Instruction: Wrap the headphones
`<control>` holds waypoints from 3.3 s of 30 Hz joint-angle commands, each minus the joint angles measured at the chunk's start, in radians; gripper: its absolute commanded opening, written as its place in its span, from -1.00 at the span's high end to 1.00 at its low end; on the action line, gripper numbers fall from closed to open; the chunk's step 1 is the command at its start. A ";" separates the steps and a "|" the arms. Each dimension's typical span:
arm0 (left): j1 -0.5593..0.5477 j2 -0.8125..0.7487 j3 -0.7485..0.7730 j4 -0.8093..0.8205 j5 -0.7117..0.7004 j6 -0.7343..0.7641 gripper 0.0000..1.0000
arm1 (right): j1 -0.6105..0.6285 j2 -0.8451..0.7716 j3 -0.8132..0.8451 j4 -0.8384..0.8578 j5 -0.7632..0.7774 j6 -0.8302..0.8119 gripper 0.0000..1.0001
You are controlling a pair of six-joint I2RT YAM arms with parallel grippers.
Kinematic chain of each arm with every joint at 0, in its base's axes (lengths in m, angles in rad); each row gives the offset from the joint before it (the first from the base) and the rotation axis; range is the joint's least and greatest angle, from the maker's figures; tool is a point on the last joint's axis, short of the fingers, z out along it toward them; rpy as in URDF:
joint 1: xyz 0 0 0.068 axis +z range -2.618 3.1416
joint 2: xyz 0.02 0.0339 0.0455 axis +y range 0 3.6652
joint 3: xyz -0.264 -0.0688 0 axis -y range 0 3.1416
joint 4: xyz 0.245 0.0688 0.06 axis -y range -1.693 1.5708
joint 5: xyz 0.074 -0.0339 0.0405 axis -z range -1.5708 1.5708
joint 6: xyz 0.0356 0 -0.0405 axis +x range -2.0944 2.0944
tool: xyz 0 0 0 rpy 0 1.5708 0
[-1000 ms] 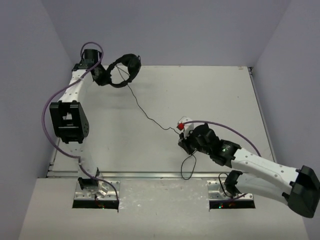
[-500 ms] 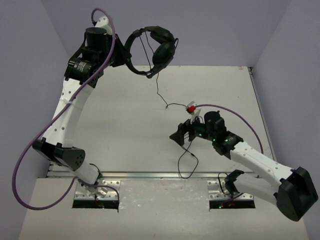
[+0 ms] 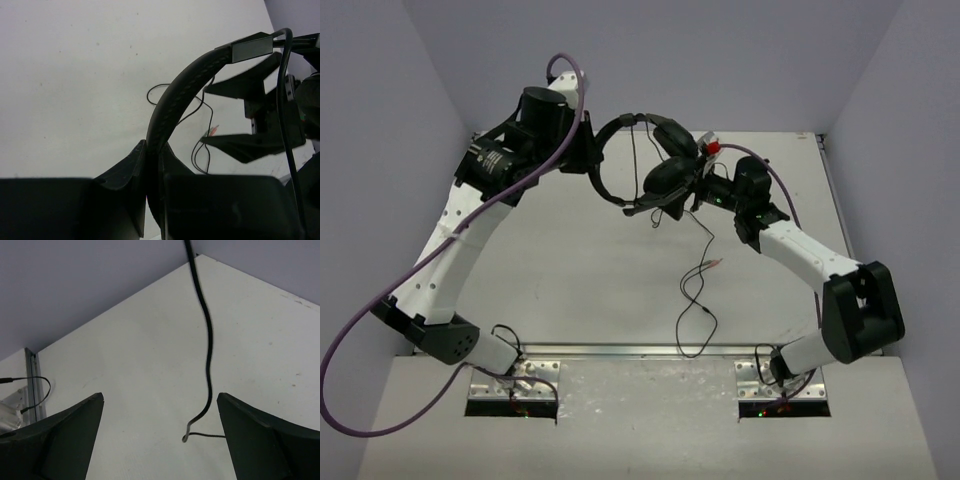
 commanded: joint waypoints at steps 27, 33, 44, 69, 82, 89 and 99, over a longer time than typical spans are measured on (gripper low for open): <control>-0.077 -0.137 -0.021 0.201 -0.076 -0.045 0.99 | -0.037 0.201 0.116 0.231 -0.140 0.177 0.97; -0.077 -0.198 -0.067 0.339 -0.082 -0.092 0.99 | -0.030 0.231 0.083 0.397 -0.194 0.306 0.78; -0.078 -0.176 0.080 0.418 -0.273 -0.227 0.99 | 0.092 0.398 0.090 0.807 -0.251 0.584 0.59; 0.187 0.395 0.330 0.234 -0.660 -0.143 0.99 | 0.393 -0.318 -0.154 -0.072 0.107 -0.109 0.98; 0.195 0.395 0.024 0.333 -0.545 -0.095 0.99 | 0.399 -0.257 0.216 -0.577 0.367 -0.417 0.97; 0.288 0.487 0.127 0.228 -0.357 -0.160 0.99 | 0.399 -0.301 0.205 -0.652 0.446 -0.474 0.97; 0.339 0.484 0.054 0.280 -0.341 -0.177 0.99 | 0.473 -0.323 0.190 -0.690 0.449 -0.468 0.97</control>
